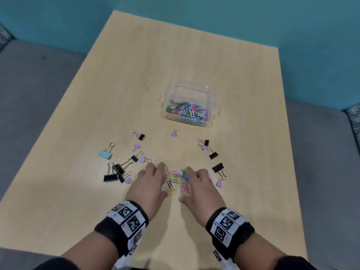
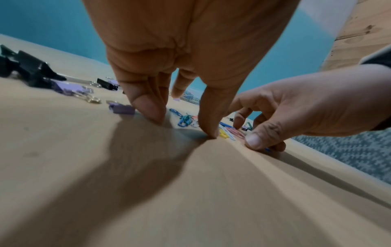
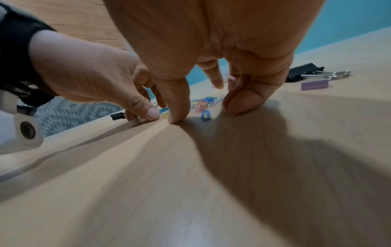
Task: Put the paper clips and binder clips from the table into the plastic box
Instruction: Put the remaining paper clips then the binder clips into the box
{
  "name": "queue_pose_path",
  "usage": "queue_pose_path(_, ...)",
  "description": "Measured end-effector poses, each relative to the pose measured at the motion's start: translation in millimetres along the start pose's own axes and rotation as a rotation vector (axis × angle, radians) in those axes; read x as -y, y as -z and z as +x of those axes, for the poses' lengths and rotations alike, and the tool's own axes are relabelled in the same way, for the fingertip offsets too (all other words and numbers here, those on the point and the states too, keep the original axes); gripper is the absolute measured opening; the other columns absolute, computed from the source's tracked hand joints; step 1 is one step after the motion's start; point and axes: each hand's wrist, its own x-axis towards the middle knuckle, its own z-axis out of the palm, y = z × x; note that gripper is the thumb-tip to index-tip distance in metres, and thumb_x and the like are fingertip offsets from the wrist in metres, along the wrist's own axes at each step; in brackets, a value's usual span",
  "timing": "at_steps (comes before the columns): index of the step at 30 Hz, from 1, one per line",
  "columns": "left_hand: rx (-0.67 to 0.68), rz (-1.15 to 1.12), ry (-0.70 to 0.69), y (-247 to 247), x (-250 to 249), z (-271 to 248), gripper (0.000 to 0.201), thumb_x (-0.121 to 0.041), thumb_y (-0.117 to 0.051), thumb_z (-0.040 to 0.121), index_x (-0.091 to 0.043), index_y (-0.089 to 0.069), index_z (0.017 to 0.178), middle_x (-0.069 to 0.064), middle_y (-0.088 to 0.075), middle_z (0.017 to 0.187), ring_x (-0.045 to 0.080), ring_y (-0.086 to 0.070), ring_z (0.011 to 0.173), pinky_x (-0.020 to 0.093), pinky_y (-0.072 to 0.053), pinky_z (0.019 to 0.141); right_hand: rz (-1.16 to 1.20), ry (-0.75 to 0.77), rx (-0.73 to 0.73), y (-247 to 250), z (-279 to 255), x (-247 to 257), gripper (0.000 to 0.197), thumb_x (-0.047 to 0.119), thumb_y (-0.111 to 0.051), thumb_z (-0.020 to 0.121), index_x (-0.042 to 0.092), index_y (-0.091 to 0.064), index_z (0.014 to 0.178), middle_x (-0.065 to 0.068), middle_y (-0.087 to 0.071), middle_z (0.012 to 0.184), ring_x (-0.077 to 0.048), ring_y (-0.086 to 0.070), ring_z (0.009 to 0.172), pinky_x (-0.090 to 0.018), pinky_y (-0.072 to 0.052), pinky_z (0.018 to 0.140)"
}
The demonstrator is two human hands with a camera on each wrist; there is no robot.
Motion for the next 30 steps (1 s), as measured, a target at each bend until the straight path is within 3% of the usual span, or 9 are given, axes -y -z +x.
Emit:
queue_pose_path(4,-0.001,-0.071,-0.020,-5.4,-2.0,9.7,0.067,-0.030,-0.068,0.081,-0.023,-0.032,0.137,0.001,-0.037,0.112,0.021,-0.045,0.095,0.037,-0.048,0.082,0.004,0.035,-0.010,-2.5,12.7,3.4,0.063,0.027,-0.067,0.082,0.028,-0.033,0.135,0.003,-0.031,0.113,-0.021,-0.044,0.101,-0.035,-0.050,0.080)
queue_pose_path(10,-0.080,-0.077,-0.046,-10.2,-6.7,30.1,0.032,-0.021,-0.062,0.083,-0.020,-0.055,0.115,0.001,-0.044,0.101,0.022,-0.049,0.089,0.039,-0.050,0.075,-0.087,0.088,-0.060,0.8,31.4,10.6,0.023,0.013,-0.057,0.088,0.019,-0.048,0.108,-0.003,-0.038,0.103,-0.023,-0.046,0.083,-0.039,-0.050,0.066)
queue_pose_path(13,-0.125,-0.033,-0.075,-13.5,-5.5,32.8,0.013,-0.018,-0.059,0.085,-0.019,-0.060,0.098,0.001,-0.042,0.091,0.020,-0.045,0.078,0.037,-0.047,0.064,-0.095,0.092,-0.049,1.0,31.9,9.7,0.017,0.008,-0.050,0.090,0.017,-0.050,0.105,-0.004,-0.041,0.105,-0.023,-0.045,0.082,-0.036,-0.047,0.066)
queue_pose_path(15,-0.153,0.011,-0.106,-15.7,-5.5,31.2,0.004,-0.015,-0.061,0.084,-0.016,-0.059,0.087,0.001,-0.042,0.086,0.018,-0.038,0.070,0.034,-0.039,0.055,-0.101,0.090,-0.044,2.6,30.3,9.7,0.014,0.006,-0.047,0.091,0.015,-0.049,0.101,-0.005,-0.041,0.104,-0.021,-0.040,0.078,-0.034,-0.041,0.063)
queue_pose_path(19,-0.154,0.083,-0.138,-17.6,-6.2,28.4,0.013,-0.007,-0.062,0.080,-0.017,-0.054,0.084,0.000,-0.038,0.083,0.018,-0.032,0.067,0.031,-0.029,0.053,-0.116,0.062,-0.032,5.9,30.1,10.9,0.019,0.000,-0.049,0.086,0.018,-0.044,0.092,-0.003,-0.041,0.097,-0.021,-0.037,0.072,-0.032,-0.029,0.060)
queue_pose_path(21,-0.145,0.092,-0.141,-16.8,-7.0,28.1,0.017,-0.005,-0.061,0.079,-0.018,-0.054,0.086,-0.002,-0.032,0.082,0.017,-0.031,0.066,0.031,-0.028,0.052,-0.100,0.044,-0.034,7.0,31.6,11.2,0.023,0.001,-0.050,0.086,0.021,-0.038,0.085,-0.001,-0.038,0.091,-0.021,-0.038,0.070,-0.031,-0.028,0.059)
queue_pose_path(23,-0.138,0.090,-0.136,-17.2,-7.4,29.7,0.019,-0.005,-0.062,0.078,-0.019,-0.056,0.088,0.000,-0.038,0.083,0.017,-0.032,0.067,0.031,-0.030,0.052,-0.083,0.022,-0.025,8.3,32.7,12.5,0.024,0.001,-0.049,0.085,0.021,-0.036,0.083,0.001,-0.035,0.088,-0.022,-0.038,0.068,-0.030,-0.028,0.059)
queue_pose_path(27,-0.150,-0.008,-0.057,-16.7,-10.3,33.8,0.011,-0.004,-0.059,0.080,-0.015,-0.057,0.082,0.003,-0.046,0.092,0.021,-0.042,0.079,0.035,-0.044,0.061,0.022,-0.060,-0.016,12.8,37.3,13.3,0.012,0.001,-0.045,0.083,0.013,-0.045,0.081,-0.002,-0.043,0.089,-0.025,-0.043,0.069,-0.031,-0.034,0.059)
queue_pose_path(30,-0.150,-0.059,-0.005,-15.9,-15.3,35.8,0.014,-0.002,-0.052,0.080,-0.015,-0.051,0.074,0.002,-0.044,0.088,0.021,-0.040,0.080,0.034,-0.042,0.060,0.049,-0.081,0.010,16.0,40.1,13.2,0.012,0.001,-0.044,0.081,0.012,-0.048,0.082,-0.005,-0.047,0.088,-0.027,-0.049,0.072,-0.035,-0.043,0.062)
